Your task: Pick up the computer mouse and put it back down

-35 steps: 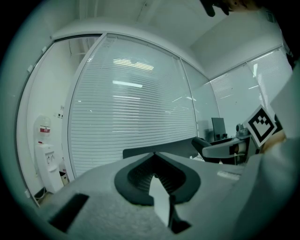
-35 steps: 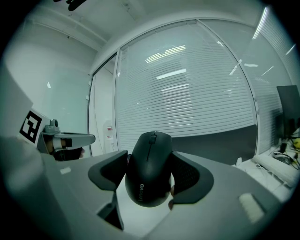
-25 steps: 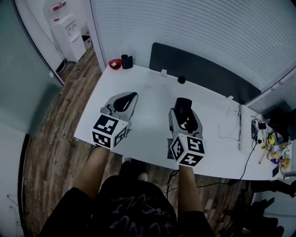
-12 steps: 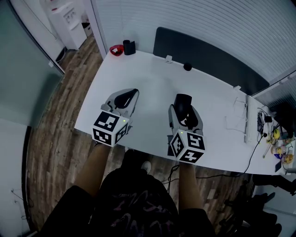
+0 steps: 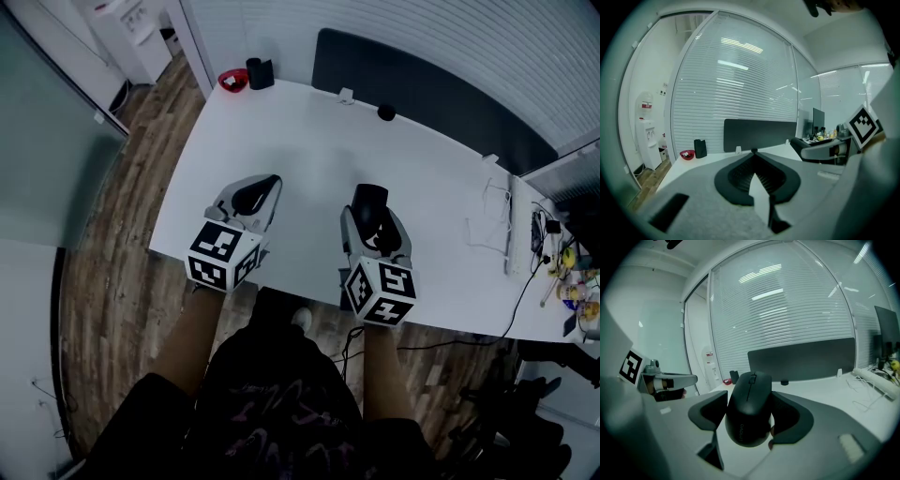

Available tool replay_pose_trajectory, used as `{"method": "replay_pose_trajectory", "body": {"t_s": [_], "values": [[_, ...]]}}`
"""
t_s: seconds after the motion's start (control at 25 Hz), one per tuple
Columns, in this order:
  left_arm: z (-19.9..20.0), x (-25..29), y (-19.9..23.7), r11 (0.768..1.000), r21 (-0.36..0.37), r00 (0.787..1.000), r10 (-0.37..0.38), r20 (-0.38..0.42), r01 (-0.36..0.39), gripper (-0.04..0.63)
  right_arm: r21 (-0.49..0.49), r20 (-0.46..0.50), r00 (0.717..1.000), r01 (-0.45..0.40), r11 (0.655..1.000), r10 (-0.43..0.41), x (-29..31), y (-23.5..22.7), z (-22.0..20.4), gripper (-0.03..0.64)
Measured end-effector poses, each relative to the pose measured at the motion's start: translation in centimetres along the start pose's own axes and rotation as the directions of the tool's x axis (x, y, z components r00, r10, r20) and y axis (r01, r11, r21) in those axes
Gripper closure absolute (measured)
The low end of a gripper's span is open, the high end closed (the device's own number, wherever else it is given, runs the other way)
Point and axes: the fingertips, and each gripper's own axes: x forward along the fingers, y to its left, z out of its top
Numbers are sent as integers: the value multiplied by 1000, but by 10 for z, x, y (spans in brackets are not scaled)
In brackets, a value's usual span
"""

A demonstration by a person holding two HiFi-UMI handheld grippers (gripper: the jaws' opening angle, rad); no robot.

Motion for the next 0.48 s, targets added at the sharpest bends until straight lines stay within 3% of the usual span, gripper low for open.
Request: {"method": "replay_pose_trajectory", "body": {"t_s": [0.48], "values": [[-34, 5, 2, 999, -43, 998, -5, -57, 2, 594, 23, -82, 997, -4, 1000, 6, 8, 3, -39, 314]]}}
